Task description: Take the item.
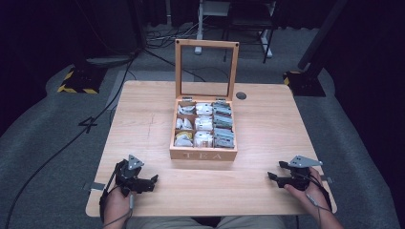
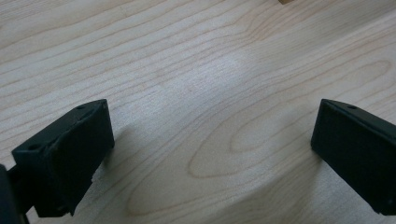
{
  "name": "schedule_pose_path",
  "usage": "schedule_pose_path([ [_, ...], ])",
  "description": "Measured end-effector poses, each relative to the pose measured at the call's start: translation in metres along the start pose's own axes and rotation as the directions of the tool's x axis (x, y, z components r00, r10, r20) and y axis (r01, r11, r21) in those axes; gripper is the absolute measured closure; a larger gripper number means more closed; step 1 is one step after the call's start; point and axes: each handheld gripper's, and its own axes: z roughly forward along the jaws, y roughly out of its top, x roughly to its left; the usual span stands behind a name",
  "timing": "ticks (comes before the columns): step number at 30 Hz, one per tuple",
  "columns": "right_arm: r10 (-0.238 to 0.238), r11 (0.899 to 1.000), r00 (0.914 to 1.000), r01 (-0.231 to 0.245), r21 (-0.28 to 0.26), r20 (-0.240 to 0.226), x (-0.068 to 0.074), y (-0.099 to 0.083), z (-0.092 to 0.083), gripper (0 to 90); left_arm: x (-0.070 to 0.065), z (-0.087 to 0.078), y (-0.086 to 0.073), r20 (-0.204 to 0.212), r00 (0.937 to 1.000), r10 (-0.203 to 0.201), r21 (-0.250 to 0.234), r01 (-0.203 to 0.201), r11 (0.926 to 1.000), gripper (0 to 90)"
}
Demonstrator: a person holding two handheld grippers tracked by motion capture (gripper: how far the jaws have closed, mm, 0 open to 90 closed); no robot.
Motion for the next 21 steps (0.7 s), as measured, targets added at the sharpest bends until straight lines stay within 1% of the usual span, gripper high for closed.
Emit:
schedule_pose_path([
  [13, -0.001, 1.000, 1.0000, 0.001, 0.001, 0.000, 0.0000, -0.0001, -0.0003, 29.3, -0.0001, 0.0000, 0.0002, -0.003, 1.0000, 0.000, 0.001, 0.000, 1.0000, 0.0],
  [15, 0.004, 1.000, 1.0000, -0.004, -0.004, 0.007, -0.0005, -0.0004, -0.0008, 32.9, -0.0001, 0.0000, 0.0003, -0.003, 1.0000, -0.001, 0.001, 0.001, 1.0000, 0.0],
  [17, 0.009, 1.000, 1.0000, -0.009, -0.011, -0.001, -0.0016, -0.0006, -0.0019, 36.3, -0.0001, 0.0000, 0.0003, -0.002, 1.0000, 0.000, 0.001, 0.000, 1.0000, 0.0],
  [18, 0.026, 1.000, 0.9996, -0.027, -0.014, -0.010, -0.0031, -0.0002, -0.0030, 36.4, -0.0001, 0.0000, 0.0003, -0.003, 1.0000, 0.000, 0.001, 0.000, 1.0000, 0.0],
  [19, 0.058, 0.998, 0.9982, -0.058, -0.026, -0.017, -0.0063, 0.0017, -0.0060, 36.7, -0.0001, 0.0000, 0.0003, -0.002, 1.0000, 0.000, 0.001, 0.000, 1.0000, 0.0],
  [21, 0.062, 0.998, 0.9980, -0.062, -0.026, -0.015, -0.0076, 0.0035, -0.0078, 36.9, -0.0001, 0.0000, 0.0003, -0.003, 1.0000, -0.001, 0.001, 0.001, 1.0000, 0.0],
])
